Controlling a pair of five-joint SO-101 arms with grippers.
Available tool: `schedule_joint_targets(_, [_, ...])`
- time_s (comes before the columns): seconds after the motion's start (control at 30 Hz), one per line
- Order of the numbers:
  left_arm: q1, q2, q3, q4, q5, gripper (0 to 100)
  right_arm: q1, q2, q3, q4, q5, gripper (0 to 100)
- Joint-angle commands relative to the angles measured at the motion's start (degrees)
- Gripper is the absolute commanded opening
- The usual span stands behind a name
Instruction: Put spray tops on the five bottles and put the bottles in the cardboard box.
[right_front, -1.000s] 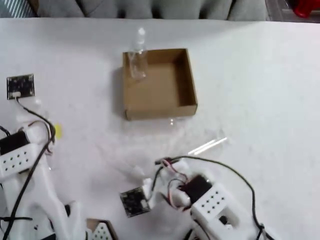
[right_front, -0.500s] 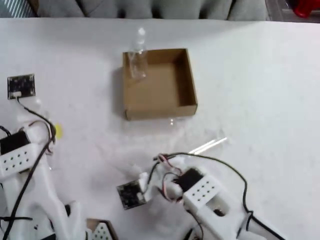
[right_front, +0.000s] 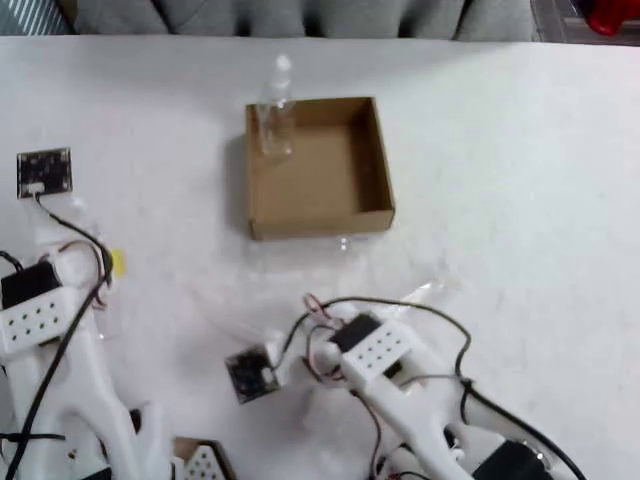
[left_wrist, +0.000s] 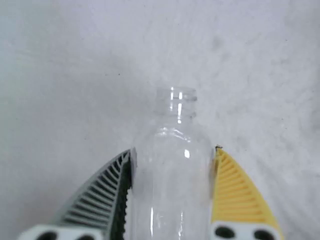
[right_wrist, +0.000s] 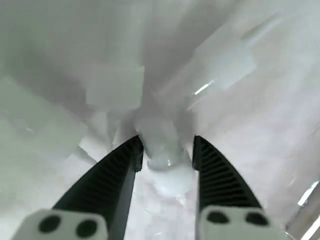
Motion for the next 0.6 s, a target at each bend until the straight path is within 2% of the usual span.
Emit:
schedule_joint_targets(0.0, [0.57,-2.51,-0.44,-1.32,0.7,2,0.4,1.27,-3.34,-0.66,0.18,2.8])
schedule_joint_targets(0.17, [0.57,-2.59,-0.88,-1.41,0.7,2,1.27,-1.36,-4.22,0.13,-1.32,1.7])
schedule_joint_targets(0.37, [3.21,-3.82,-1.85,-1.14,0.79,2,5.93,-8.84,-8.79,0.75,-15.21,1.6])
schedule_joint_targets(0.57, [8.84,-15.25,-1.67,2.02,2.73,2,12.53,-17.63,-14.95,8.57,-30.51,1.6])
